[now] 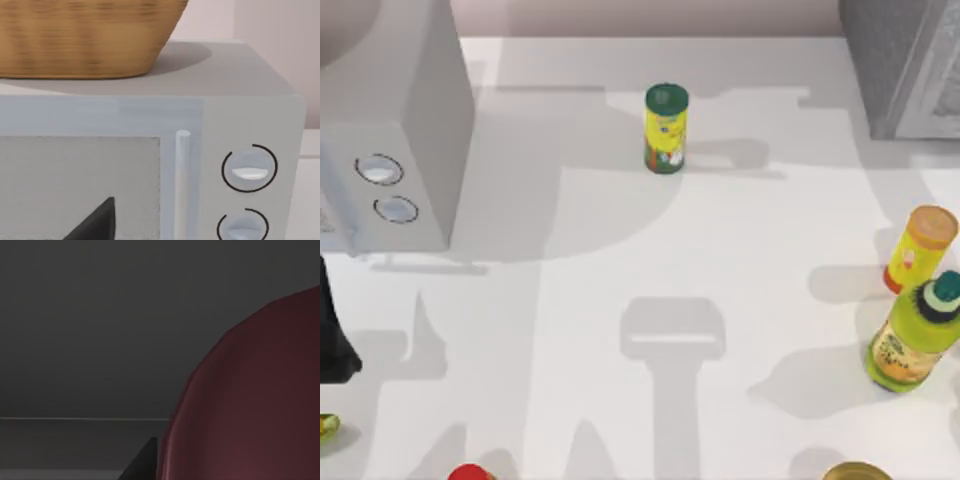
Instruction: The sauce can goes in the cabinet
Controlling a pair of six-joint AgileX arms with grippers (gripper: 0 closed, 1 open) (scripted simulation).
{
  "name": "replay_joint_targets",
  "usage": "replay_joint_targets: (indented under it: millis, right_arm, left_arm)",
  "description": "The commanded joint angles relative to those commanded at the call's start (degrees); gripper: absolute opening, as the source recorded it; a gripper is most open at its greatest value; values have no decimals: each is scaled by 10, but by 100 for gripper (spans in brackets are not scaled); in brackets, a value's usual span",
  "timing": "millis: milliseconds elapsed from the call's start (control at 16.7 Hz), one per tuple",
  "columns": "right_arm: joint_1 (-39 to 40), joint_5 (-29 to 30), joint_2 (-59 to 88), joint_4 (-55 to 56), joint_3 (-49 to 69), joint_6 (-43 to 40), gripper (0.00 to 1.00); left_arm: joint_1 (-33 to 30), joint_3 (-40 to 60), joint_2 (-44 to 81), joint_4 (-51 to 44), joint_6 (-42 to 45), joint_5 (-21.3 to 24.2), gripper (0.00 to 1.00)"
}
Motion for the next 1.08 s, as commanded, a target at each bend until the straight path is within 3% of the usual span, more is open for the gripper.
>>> replay_joint_targets:
  millis: [660, 960, 1080]
  right_arm:
    - [-35, -26, 199, 32, 165, 0, 0]
    - [-38, -31, 210, 36, 176, 0, 0]
    - [-38, -31, 210, 36, 176, 0, 15]
  left_arm:
    - [0, 0, 0, 0, 0, 0, 100]
    - [0, 0, 0, 0, 0, 0, 100]
    - [0, 0, 0, 0, 0, 0, 100]
